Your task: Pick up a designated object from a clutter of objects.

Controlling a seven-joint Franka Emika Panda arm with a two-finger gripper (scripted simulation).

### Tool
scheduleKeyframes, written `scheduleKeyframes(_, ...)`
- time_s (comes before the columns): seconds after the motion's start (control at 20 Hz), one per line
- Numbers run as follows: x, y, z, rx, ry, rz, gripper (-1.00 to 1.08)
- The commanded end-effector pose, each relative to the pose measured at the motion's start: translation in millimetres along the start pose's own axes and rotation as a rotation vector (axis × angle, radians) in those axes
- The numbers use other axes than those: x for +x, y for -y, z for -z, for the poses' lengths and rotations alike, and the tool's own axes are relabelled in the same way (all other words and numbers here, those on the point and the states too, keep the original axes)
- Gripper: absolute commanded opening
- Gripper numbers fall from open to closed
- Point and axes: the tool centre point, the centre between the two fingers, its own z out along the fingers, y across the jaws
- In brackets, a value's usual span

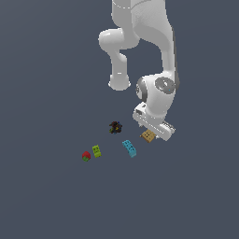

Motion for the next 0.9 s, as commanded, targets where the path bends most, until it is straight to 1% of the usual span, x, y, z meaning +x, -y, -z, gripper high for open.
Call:
scheduleKeyframes(0.0, -5.4, 0.1, -7.0, 0.001, 0.000, -0.030, 1.00)
scheduleKeyframes(0.35, -14.1, -0.2, -17.8, 0.003, 0.000, -0.073, 1.00)
scheduleKeyframes(0.65, -14.8, -0.3, -19.5, 0.002, 0.000, -0.074, 1.00)
scheduleKeyframes(0.85, -15.1, -0.5, -28.9, 0.002, 0.000, -0.075, 1.00)
